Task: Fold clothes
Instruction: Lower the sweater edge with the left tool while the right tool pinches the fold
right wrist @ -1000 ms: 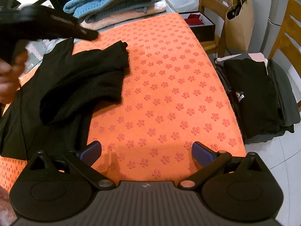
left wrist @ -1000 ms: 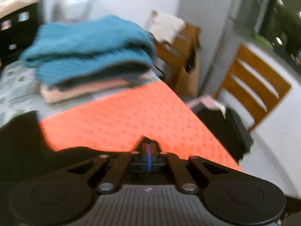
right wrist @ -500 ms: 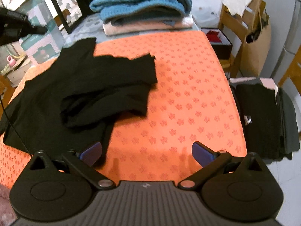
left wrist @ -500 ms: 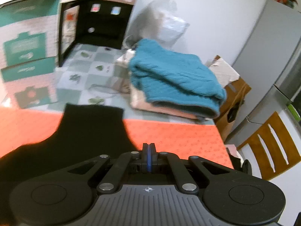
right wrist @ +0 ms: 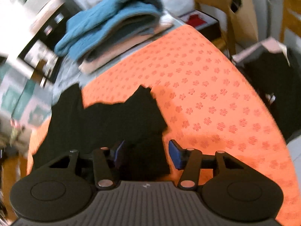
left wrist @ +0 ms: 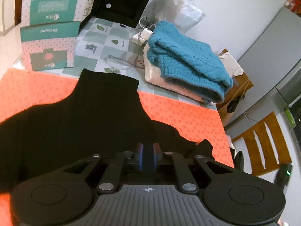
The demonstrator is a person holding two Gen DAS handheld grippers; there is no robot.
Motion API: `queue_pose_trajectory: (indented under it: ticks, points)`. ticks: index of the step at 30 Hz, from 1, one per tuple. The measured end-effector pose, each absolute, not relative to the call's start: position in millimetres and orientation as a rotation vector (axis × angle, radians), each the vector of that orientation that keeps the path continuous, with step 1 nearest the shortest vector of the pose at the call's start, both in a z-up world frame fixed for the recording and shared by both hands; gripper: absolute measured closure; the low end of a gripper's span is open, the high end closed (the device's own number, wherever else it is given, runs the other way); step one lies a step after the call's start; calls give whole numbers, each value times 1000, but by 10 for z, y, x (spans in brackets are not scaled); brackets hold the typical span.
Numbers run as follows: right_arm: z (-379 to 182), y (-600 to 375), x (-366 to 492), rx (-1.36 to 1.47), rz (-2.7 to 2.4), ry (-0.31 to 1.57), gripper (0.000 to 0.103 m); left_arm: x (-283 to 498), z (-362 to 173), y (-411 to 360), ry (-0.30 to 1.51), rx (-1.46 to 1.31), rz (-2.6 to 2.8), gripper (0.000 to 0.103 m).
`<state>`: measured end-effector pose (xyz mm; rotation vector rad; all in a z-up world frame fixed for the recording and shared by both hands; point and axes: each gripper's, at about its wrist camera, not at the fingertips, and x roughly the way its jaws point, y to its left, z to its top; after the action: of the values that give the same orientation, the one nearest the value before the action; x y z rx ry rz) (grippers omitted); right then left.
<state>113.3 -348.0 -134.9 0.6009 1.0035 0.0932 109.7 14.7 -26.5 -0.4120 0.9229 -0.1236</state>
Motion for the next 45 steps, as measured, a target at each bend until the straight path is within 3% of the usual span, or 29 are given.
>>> queue_pose_trajectory:
  ticks: [3,7,8,12,21,26,38,42,45]
  points:
    - [-1452,-3477,1270,658,62,1022,51,1069,-276,217,926,-440,-122,74]
    - [-1531,-3443,1376,688,16,1037,83,1036,-295,335,925,-478,-110,68]
    - [-1503,-3421,1376,673,9,1027,87,1028,-299,366,925,-487,-107,68]
    - [-1305,-3255,1357,546,2,976,93,987,-326,500,922,-524,-91,62]
    - [-704,-2366,1272,68,154,853,94,882,-419,817,923,-606,-76,54]
    - [-611,-2071,1248,-84,168,830,102,832,-456,951,922,-640,-88,53]
    - [-616,-1828,1173,-77,170,862,101,812,-545,1076,939,-670,-144,45]
    - [-710,-2073,1210,18,96,893,93,820,-591,1081,958,-658,-153,44]
    - [-794,-2344,1228,123,32,912,76,827,-640,1082,977,-652,-154,44]
